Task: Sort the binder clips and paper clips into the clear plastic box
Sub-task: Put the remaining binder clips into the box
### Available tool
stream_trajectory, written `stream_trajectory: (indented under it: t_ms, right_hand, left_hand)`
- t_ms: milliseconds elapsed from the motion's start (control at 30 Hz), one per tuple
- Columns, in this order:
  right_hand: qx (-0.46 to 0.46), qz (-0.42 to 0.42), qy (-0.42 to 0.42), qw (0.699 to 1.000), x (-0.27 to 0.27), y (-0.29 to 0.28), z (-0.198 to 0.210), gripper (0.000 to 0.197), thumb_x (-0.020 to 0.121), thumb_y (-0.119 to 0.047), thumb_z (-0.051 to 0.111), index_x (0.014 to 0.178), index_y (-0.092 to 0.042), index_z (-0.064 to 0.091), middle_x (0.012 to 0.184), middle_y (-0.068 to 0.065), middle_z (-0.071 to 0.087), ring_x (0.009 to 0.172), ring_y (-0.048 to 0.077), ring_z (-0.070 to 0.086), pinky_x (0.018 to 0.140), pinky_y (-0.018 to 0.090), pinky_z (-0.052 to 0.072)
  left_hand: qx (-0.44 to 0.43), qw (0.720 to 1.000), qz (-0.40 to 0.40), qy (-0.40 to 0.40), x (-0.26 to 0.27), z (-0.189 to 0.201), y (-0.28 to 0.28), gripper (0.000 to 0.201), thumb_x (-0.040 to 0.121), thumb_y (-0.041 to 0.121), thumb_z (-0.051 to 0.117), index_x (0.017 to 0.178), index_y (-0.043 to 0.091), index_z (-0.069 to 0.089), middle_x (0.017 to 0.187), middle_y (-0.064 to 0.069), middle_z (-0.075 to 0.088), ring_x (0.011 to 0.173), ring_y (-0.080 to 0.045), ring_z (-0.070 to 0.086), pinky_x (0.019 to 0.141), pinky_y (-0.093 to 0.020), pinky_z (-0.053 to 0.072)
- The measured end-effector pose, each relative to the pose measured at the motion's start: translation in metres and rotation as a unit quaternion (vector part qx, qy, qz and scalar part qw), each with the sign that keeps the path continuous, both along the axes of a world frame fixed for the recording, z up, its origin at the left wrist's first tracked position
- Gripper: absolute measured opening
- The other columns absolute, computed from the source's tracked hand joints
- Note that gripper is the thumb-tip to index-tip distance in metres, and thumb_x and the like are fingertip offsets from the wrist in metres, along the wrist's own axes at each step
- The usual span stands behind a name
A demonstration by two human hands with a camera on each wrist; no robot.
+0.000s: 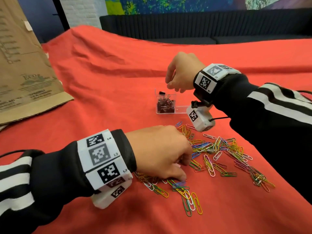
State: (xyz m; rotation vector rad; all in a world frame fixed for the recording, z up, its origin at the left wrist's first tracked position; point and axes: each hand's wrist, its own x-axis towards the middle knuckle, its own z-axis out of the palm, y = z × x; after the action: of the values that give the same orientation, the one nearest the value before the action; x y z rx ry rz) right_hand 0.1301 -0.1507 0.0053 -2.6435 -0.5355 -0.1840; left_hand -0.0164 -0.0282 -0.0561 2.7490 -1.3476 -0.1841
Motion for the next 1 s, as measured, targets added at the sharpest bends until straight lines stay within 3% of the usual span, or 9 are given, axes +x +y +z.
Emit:
stream_trajectory:
  t_ms: [67,333,467,567,667,700,767,867,1000]
  right_hand:
    - [0.006,-0.003,-0.011,1.0,-0.001,-0.003,0.002,0.01,0.08,-0.004,0.075,0.077,-0.013,0.078,0.066,0.011,0.075,0.055,0.021,0.075,0.053,0.029,0.062]
    - [-0.011,0.037,-0.03,0.999,-0.033,-0.035,0.007,0.009,0.078,-0.013,0.07,0.073,-0.019,0.076,0.059,0.004,0.074,0.053,0.025,0.073,0.056,0.035,0.064]
    - [-0.022,0.091,0.004,0.996,-0.07,-0.054,-0.004,0.007,0.077,-0.015,0.072,0.073,-0.02,0.075,0.057,0.002,0.073,0.05,0.018,0.07,0.054,0.027,0.06]
    - [-0.06,0.148,0.027,0.987,-0.1,-0.064,-0.016,0.008,0.077,-0.017,0.072,0.073,-0.023,0.075,0.058,-0.006,0.072,0.052,0.0,0.066,0.056,0.011,0.048]
    - [-0.105,0.197,0.061,0.973,-0.136,-0.064,-0.029,0.009,0.078,-0.021,0.072,0.081,-0.027,0.077,0.06,-0.018,0.067,0.06,-0.01,0.062,0.058,0.003,0.04]
    - [-0.119,0.213,0.068,0.967,-0.145,-0.062,-0.034,0.013,0.078,-0.024,0.071,0.087,-0.031,0.077,0.063,-0.019,0.067,0.063,-0.008,0.063,0.062,0.005,0.043]
    - [-0.136,0.243,0.072,0.958,-0.157,-0.053,-0.041,0.022,0.077,-0.031,0.068,0.097,-0.039,0.073,0.075,-0.014,0.071,0.07,0.0,0.066,0.071,0.023,0.053]
    - [-0.175,0.295,0.069,0.937,-0.16,-0.039,-0.047,0.031,0.077,-0.022,0.065,0.104,-0.035,0.071,0.096,-0.011,0.071,0.079,0.007,0.062,0.077,0.028,0.053]
    - [-0.234,0.289,0.045,0.927,-0.151,-0.033,-0.053,0.022,0.073,-0.013,0.061,0.086,-0.03,0.068,0.088,-0.006,0.067,0.085,0.022,0.064,0.076,0.042,0.057]
  left_hand:
    - [0.003,1.0,0.003,0.012,0.002,0.0,-0.001,0.036,0.081,0.055,0.07,0.105,0.029,0.068,0.092,0.009,0.07,0.087,-0.014,0.063,0.075,-0.034,0.054]
    - [0.024,0.996,0.031,0.076,0.008,-0.003,-0.006,0.015,0.081,0.033,0.076,0.089,0.023,0.071,0.079,0.007,0.072,0.075,-0.009,0.065,0.072,-0.033,0.055]
    - [-0.012,0.995,0.051,0.079,0.011,0.006,0.003,0.011,0.083,0.02,0.073,0.093,0.025,0.073,0.083,0.01,0.074,0.077,-0.004,0.067,0.076,-0.03,0.055]
    - [-0.038,0.995,0.068,0.065,0.015,0.017,0.016,0.026,0.085,0.01,0.066,0.1,0.03,0.075,0.086,0.009,0.076,0.077,-0.003,0.07,0.075,-0.026,0.055]
    - [-0.049,0.994,0.089,0.047,0.019,0.028,0.033,0.022,0.085,0.012,0.07,0.097,0.031,0.074,0.083,0.014,0.075,0.076,0.001,0.069,0.074,-0.02,0.052]
    - [-0.045,0.993,0.099,0.043,0.02,0.031,0.039,0.017,0.085,0.017,0.073,0.095,0.03,0.074,0.08,0.017,0.073,0.074,0.003,0.067,0.071,-0.016,0.05]
    - [-0.016,0.992,0.121,0.04,0.022,0.034,0.05,0.011,0.083,0.026,0.077,0.093,0.031,0.074,0.076,0.021,0.071,0.071,0.005,0.066,0.066,-0.009,0.045]
    - [0.023,0.988,0.145,0.048,0.023,0.031,0.059,0.013,0.082,0.028,0.078,0.092,0.033,0.073,0.074,0.022,0.069,0.071,0.007,0.065,0.063,-0.004,0.041]
    - [0.009,0.988,0.138,0.073,0.021,0.023,0.054,0.03,0.076,0.031,0.083,0.102,0.037,0.069,0.087,0.019,0.068,0.073,0.003,0.066,0.062,-0.005,0.042]
